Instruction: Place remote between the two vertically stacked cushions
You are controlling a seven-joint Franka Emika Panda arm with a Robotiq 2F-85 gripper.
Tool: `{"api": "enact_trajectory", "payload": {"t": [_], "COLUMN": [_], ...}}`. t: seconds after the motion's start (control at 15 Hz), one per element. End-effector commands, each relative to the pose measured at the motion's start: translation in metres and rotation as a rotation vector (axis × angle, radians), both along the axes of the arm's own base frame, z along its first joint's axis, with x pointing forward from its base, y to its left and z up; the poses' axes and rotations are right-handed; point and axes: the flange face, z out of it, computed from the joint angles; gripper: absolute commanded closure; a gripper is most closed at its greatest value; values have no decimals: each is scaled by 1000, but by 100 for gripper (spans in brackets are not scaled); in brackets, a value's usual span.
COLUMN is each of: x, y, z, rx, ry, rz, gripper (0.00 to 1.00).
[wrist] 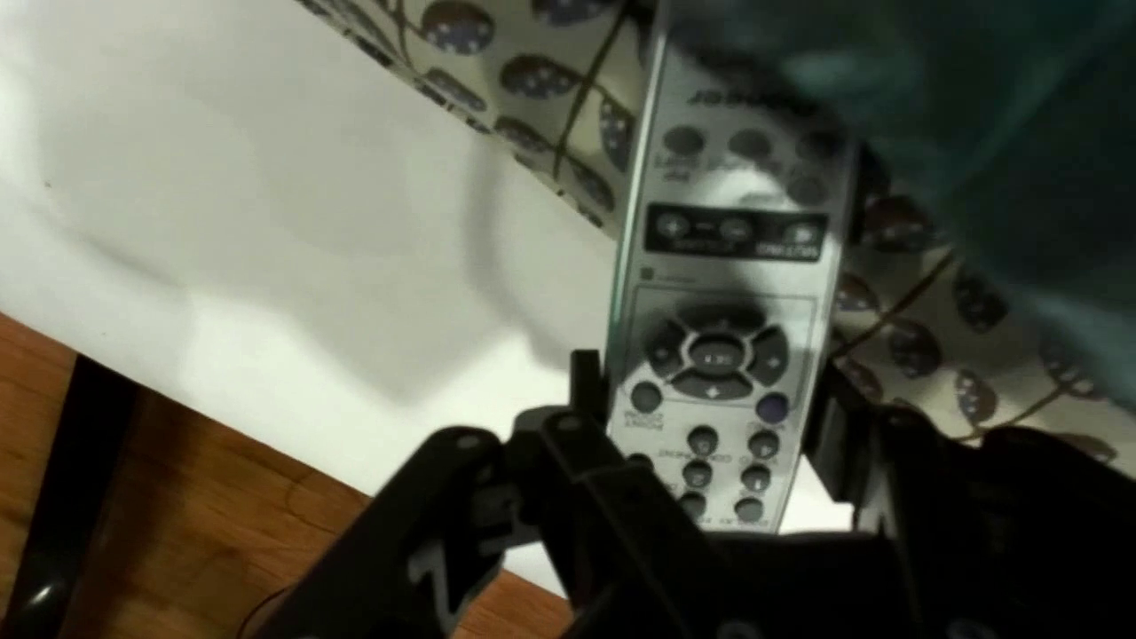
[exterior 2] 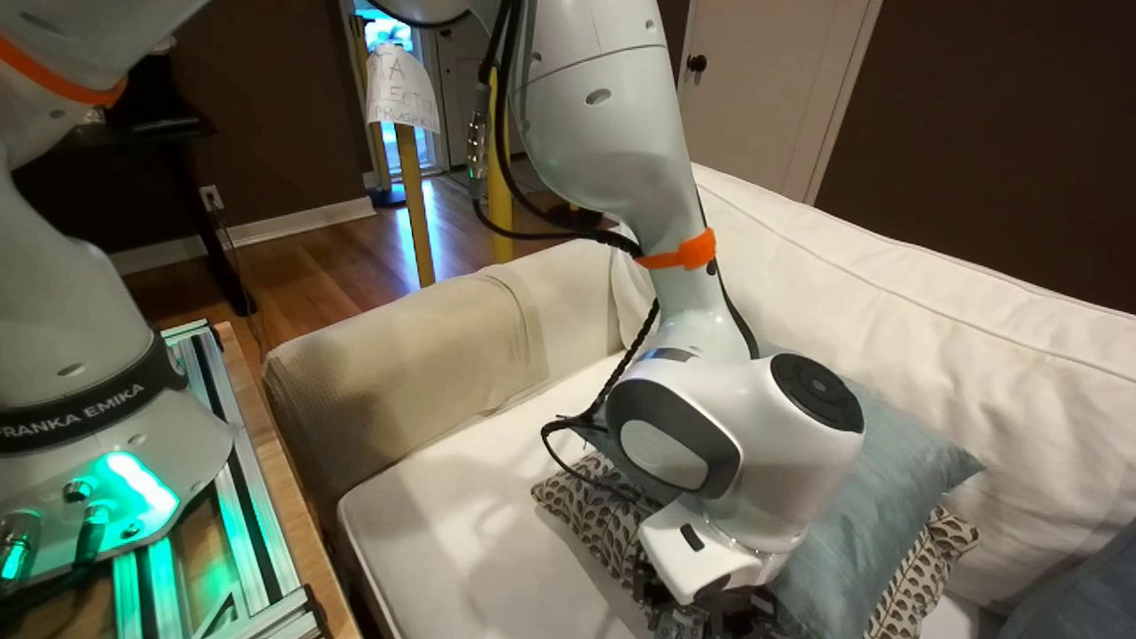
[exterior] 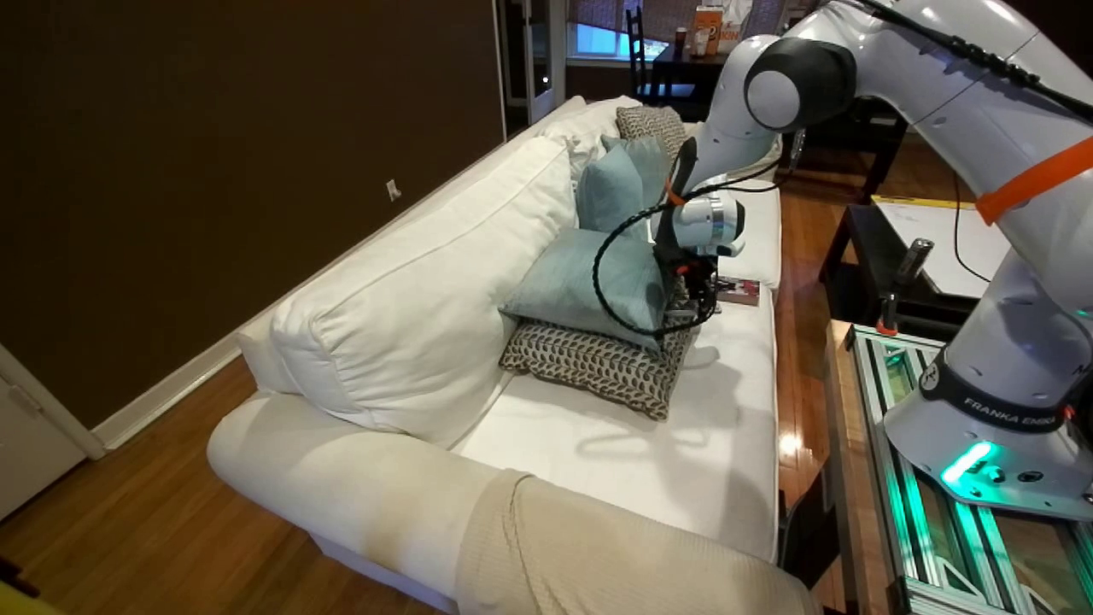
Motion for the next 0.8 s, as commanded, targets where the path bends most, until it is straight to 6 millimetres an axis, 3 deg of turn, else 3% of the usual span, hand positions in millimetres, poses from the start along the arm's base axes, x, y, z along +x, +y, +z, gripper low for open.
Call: {"api": "enact_trajectory", "payload": {"t": [0.0,0.33,0.67,0.73], "x": [23,37,37,36], "y": [0,7,9,8], "z": [-4,2,-1,2], "rx": [-109,-141,-89,-84], "ry": [-47,-163,-217,-233], "rz": [-9,-18,-38,-38], "gripper": [70,70,70,56]}}
